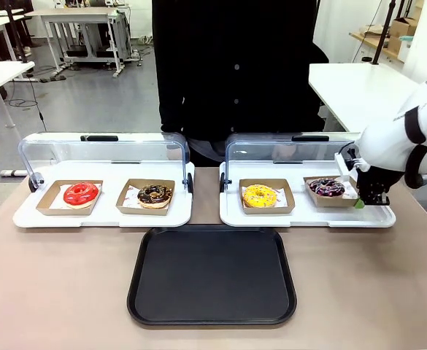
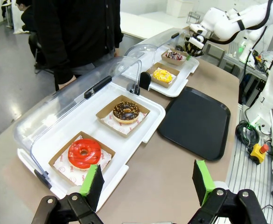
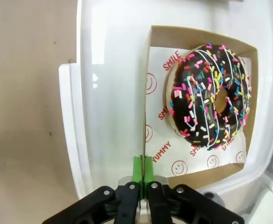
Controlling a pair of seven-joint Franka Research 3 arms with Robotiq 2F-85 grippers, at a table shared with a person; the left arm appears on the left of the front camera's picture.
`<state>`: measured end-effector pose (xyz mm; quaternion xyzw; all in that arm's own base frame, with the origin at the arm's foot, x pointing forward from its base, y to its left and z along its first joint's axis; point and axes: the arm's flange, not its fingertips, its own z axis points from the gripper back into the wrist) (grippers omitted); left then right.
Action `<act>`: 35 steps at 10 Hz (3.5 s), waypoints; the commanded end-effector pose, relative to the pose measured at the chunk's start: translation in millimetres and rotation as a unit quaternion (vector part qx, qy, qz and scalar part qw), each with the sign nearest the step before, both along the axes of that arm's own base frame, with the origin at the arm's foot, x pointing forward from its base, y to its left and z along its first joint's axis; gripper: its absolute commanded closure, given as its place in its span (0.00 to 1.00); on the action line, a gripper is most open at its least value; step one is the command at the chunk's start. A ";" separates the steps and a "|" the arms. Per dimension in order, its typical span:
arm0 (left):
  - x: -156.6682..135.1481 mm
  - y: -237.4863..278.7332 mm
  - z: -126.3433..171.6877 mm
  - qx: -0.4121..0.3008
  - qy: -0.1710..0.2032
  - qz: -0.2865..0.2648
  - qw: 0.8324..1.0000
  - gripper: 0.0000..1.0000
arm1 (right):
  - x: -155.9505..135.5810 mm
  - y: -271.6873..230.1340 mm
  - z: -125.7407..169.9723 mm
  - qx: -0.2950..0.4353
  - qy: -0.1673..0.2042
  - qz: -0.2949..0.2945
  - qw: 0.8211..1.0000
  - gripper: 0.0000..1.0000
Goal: Move the fourth donut from the left to the tray.
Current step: Pick up the Paper togo box containing the Donut indicated by the person and place it on the Handle tray.
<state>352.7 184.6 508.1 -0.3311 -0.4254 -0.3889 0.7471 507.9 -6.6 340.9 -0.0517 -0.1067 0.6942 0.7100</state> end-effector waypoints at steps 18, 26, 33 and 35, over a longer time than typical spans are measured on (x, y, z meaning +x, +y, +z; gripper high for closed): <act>-0.3 1.3 1.5 -0.003 -0.013 -0.006 1.000 0.00 | -148.2 187.7 61.4 0.033 -0.008 -0.002 0.999 0.98; -0.3 1.3 1.5 -0.003 -0.013 -0.006 1.000 0.00 | -248.2 308.2 5.8 -0.004 -0.045 -0.026 0.999 0.98; -0.3 1.3 1.5 -0.003 -0.013 -0.006 1.000 0.00 | -252.1 319.0 -35.2 -0.004 -0.025 -0.012 1.000 0.98; -0.3 1.3 1.5 -0.003 -0.013 -0.006 1.000 0.00 | -251.1 317.5 -41.5 0.000 -0.019 -0.011 1.000 0.98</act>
